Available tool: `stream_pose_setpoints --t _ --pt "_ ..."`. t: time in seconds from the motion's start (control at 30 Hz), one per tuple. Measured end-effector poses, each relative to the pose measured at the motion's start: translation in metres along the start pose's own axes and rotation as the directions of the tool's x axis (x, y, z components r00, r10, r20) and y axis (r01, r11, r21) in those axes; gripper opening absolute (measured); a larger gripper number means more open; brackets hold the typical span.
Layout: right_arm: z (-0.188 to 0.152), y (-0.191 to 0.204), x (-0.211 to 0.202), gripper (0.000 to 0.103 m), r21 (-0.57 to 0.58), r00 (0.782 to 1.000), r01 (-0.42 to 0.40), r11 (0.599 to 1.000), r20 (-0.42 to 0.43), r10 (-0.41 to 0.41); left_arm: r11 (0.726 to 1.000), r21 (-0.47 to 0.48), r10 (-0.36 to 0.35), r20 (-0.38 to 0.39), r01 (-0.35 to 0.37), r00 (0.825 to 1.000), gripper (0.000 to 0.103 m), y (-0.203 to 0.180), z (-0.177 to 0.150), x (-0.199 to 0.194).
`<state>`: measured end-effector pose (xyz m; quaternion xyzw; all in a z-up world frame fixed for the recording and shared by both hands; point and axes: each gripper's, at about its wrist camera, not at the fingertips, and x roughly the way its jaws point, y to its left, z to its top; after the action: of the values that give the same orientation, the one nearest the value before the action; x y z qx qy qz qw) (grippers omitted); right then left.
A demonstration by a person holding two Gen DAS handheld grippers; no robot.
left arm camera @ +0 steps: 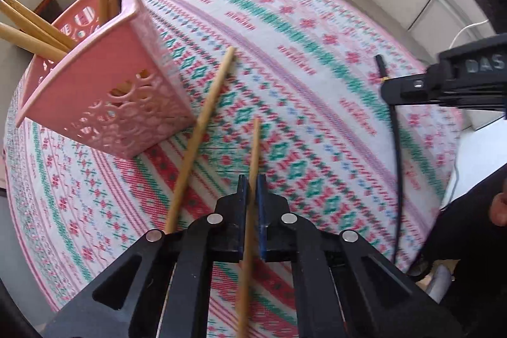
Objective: Organize utensils
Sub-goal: 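Lift both sticks over the pink basket and open both grippers to release them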
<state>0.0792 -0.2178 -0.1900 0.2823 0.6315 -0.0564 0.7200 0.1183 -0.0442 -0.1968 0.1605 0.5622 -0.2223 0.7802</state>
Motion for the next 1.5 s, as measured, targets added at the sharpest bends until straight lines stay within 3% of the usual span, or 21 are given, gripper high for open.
stream_pose_setpoints --t 0.1,0.23,0.33,0.5,0.7,0.9,1.03,1.17,1.23,1.27,1.33,1.5 --pt "-0.003 0.003 -0.017 0.007 -0.037 0.999 -0.016 0.999 0.044 0.018 1.000 -0.020 -0.010 0.096 0.012 0.995 0.005 -0.004 -0.004 -0.032" --pt "-0.017 0.024 -0.067 0.007 -0.166 0.982 -0.021 0.986 0.179 0.051 0.994 -0.079 -0.044 0.281 0.069 0.959 0.005 0.000 -0.018 -0.102" --pt "-0.035 0.042 -0.116 0.007 -0.257 0.936 0.039 0.966 0.347 0.055 0.993 -0.096 -0.031 0.390 0.074 0.920 0.005 0.002 -0.027 -0.142" --pt "-0.054 0.057 -0.183 0.007 -0.320 0.871 -0.004 0.948 0.465 0.160 0.988 -0.125 -0.015 0.519 0.094 0.855 0.005 0.015 -0.043 -0.199" --pt "-0.052 0.091 -0.255 0.007 -0.413 0.798 -0.070 0.908 0.523 0.299 0.981 -0.156 0.013 0.654 0.118 0.756 0.005 0.025 -0.025 -0.262" --pt "-0.040 0.133 -0.290 0.007 -0.484 0.745 -0.102 0.869 0.541 0.389 0.970 -0.224 0.096 0.706 0.092 0.701 0.005 0.049 0.003 -0.295" --pt "-0.028 0.154 -0.277 0.007 -0.511 0.754 -0.108 0.853 0.517 0.406 0.963 -0.263 0.149 0.709 0.063 0.689 0.005 0.058 0.011 -0.304" --pt "-0.014 0.170 -0.249 0.007 -0.528 0.775 -0.088 0.845 0.497 0.391 0.951 -0.306 0.194 0.683 0.035 0.704 0.005 0.079 0.023 -0.282" --pt "-0.006 0.176 -0.233 0.007 -0.535 0.788 -0.091 0.840 0.477 0.389 0.945 -0.325 0.217 0.683 0.024 0.697 0.005 0.090 0.026 -0.263" --pt "-0.004 0.179 -0.227 0.007 -0.536 0.793 -0.090 0.839 0.471 0.386 0.943 -0.333 0.224 0.675 0.020 0.703 0.006 0.095 0.026 -0.254" --pt "0.002 0.182 -0.213 0.007 -0.535 0.807 -0.083 0.841 0.458 0.371 0.935 -0.352 0.208 0.647 0.046 0.734 0.006 0.105 0.025 -0.238" --pt "0.011 0.188 -0.188 0.007 -0.518 0.836 -0.068 0.853 0.437 0.332 0.907 -0.414 0.224 0.639 0.083 0.736 0.018 0.123 0.012 -0.237"
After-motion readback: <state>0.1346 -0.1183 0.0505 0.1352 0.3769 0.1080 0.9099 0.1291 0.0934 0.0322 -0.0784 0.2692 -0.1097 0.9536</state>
